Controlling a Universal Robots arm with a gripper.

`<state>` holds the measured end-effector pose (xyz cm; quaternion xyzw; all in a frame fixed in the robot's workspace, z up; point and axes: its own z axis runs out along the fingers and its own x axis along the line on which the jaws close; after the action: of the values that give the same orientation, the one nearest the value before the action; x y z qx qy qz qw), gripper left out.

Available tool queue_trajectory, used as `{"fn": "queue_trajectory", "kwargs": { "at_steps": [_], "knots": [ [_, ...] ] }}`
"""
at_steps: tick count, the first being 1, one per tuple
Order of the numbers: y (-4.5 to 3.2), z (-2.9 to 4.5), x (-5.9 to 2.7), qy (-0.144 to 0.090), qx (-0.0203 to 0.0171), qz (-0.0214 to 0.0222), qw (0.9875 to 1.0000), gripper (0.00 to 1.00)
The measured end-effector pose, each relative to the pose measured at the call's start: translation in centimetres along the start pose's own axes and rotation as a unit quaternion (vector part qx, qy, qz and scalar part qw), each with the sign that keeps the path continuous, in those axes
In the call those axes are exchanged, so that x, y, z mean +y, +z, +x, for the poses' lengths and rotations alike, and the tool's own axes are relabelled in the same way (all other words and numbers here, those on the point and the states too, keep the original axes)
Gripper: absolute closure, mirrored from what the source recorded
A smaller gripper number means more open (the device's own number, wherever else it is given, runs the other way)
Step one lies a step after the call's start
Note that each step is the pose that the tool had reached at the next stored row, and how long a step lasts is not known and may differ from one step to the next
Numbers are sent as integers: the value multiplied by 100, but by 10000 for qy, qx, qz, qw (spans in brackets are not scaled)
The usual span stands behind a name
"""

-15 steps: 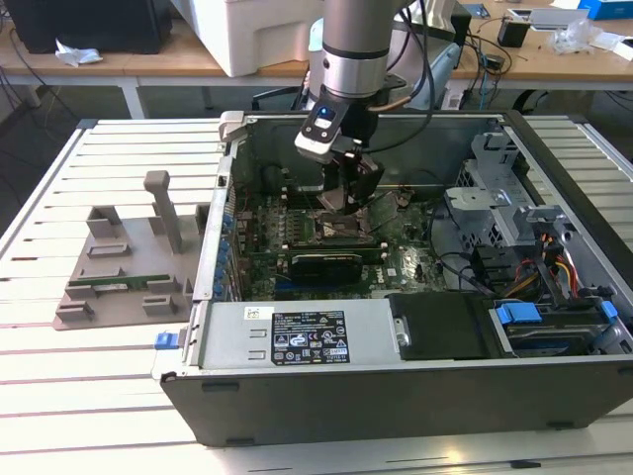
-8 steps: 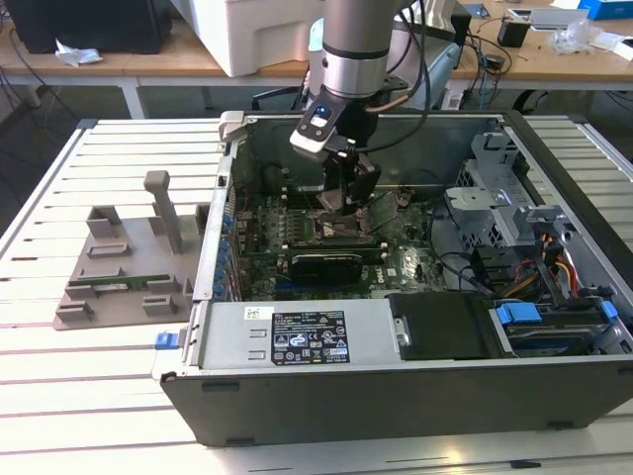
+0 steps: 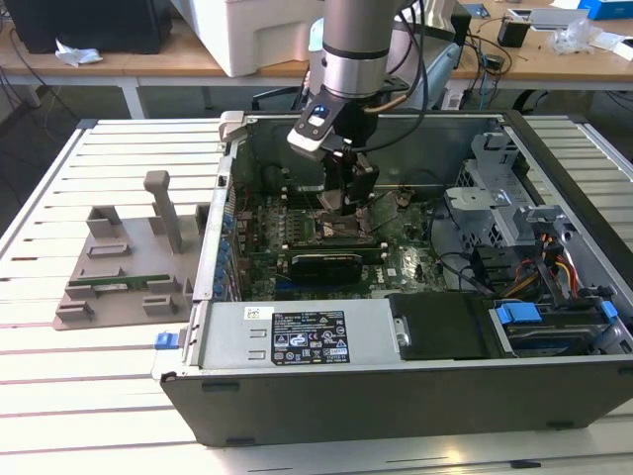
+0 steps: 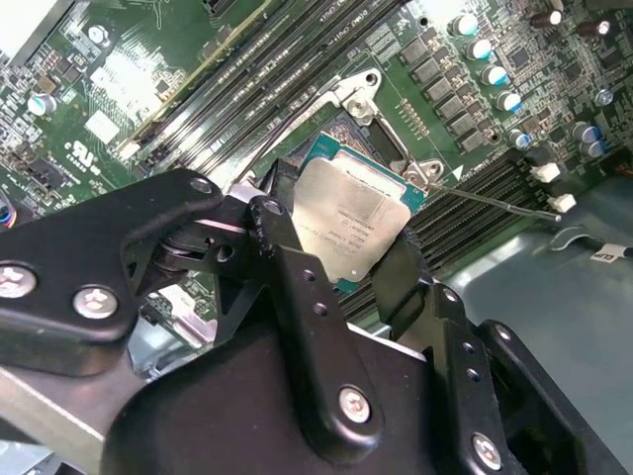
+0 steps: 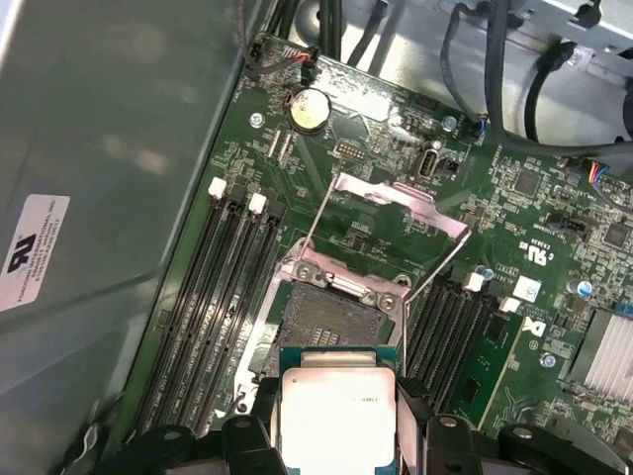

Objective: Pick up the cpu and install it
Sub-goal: 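Place the cpu into insertion slot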

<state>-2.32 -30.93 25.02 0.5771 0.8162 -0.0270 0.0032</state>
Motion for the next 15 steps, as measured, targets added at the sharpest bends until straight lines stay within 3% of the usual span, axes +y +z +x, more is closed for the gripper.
{"fn": "queue_trajectory", "kwargs": {
  "at_steps": [9,15],
  "knots": [
    [1,0,0,235,-3,13,9997,45],
    [2,0,0,480,-18,30,9988,45]
  ]
}}
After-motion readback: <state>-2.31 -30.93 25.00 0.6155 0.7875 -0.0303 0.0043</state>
